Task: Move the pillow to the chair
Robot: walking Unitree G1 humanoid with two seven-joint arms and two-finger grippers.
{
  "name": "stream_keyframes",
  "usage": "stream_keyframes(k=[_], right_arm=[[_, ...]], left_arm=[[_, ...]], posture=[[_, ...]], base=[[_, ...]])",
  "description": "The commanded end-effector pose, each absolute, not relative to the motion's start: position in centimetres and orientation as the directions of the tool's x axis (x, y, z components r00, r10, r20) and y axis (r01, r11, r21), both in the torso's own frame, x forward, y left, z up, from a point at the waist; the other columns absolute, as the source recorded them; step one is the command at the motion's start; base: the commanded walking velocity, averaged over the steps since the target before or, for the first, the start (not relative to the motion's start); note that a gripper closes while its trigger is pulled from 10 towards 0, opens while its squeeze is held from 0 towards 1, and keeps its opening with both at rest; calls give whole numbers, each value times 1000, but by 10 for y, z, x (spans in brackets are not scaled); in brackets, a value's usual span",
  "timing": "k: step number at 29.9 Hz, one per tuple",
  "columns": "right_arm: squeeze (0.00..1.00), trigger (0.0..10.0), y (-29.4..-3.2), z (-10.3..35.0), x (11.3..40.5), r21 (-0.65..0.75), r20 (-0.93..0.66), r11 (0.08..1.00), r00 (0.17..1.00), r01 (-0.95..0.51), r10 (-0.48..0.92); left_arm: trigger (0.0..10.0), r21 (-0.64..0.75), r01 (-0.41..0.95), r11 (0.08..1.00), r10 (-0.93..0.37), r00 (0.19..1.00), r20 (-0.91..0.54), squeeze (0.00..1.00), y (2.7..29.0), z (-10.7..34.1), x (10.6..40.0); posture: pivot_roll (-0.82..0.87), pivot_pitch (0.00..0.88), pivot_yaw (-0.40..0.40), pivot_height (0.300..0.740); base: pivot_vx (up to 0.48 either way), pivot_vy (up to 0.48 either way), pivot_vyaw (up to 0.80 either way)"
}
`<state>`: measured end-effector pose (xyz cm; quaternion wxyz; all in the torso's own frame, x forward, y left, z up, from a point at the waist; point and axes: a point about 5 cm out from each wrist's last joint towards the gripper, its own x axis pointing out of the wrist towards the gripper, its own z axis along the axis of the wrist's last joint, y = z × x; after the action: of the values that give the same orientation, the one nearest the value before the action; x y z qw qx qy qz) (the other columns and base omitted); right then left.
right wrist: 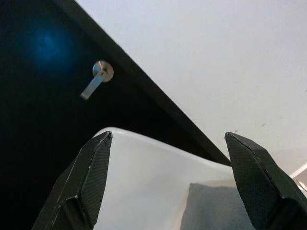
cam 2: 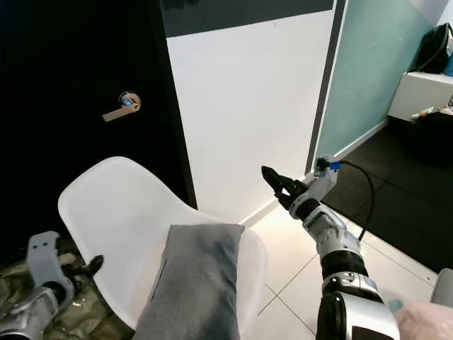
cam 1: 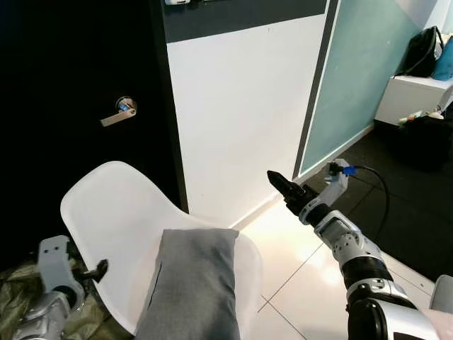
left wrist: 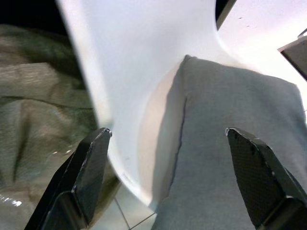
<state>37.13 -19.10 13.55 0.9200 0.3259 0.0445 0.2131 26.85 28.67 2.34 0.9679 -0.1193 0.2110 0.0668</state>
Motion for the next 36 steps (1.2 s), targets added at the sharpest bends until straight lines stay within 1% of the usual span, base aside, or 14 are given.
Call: stream_keyframes(k=[1,18,21,23,24,25,26,27,28,29,30,32,35,36], right_arm=[[0,10000,-187,135,371,631,66,680,899,-375,434],[0,10000,-190,139,371,626,71,678,894,-386,443],[0,10000,-189,138,371,626,68,678,893,-385,445],[0,10000,-188,137,371,623,61,681,892,-385,448],[0,10000,-188,137,371,623,61,681,892,-385,448],[0,10000,-187,135,370,620,52,684,890,-384,453],[0,10000,-186,133,370,619,43,687,890,-381,454],[0,10000,-186,133,370,619,43,687,890,-381,454],[0,10000,-184,130,370,610,20,700,890,-371,455],[0,10000,-183,128,369,604,7,708,890,-367,455],[0,10000,-183,128,369,604,7,708,890,-367,455],[0,10000,-181,123,368,590,-18,720,886,-365,464],[0,10000,-185,106,361,579,-88,749,888,-322,451],[0,10000,-185,106,361,579,-88,749,888,-322,451]], left_arm=[[10000,-184,-169,968,73,897,-436,0,283,21,268],[10000,-163,-139,977,41,869,-494,0,273,9,263],[10000,-151,-110,982,23,873,-487,0,264,9,266],[10000,-151,-57,987,-15,899,-437,0,249,16,274],[10000,-151,-57,987,-15,899,-437,0,249,16,274],[10000,-96,23,995,-58,924,-378,0,235,26,280],[10000,-85,-15,996,-18,927,-375,0,234,27,281],[10000,-85,-15,996,-18,927,-375,0,234,27,281],[10000,-80,-81,993,45,927,-372,0,233,23,279],[10000,-80,-99,992,63,927,-369,0,232,21,278],[10000,-80,-99,992,63,927,-369,0,232,21,278],[10000,-79,-58,995,22,919,-394,0,221,10,271],[10000,-62,-58,996,22,882,-471,0,212,-10,260],[10000,-62,-58,996,22,882,-471,0,212,-10,260]], posture=[[-112,5,10,740],[-125,0,1,740],[-125,0,1,740],[-123,0,-2,740],[-123,0,-2,740],[-126,0,-3,740],[-132,0,-6,740],[-132,0,-6,740],[-143,0,-4,740],[-143,0,-4,740],[-143,0,-4,740],[-173,0,-5,740],[-187,0,-8,740],[-187,0,-8,740]], base=[[0,0,0],[0,0,0],[0,0,0],[0,0,0],[0,0,0],[0,0,0],[0,0,0],[0,0,0],[0,0,0],[0,0,0],[0,0,0],[0,0,0],[0,0,0],[0,0,0]])
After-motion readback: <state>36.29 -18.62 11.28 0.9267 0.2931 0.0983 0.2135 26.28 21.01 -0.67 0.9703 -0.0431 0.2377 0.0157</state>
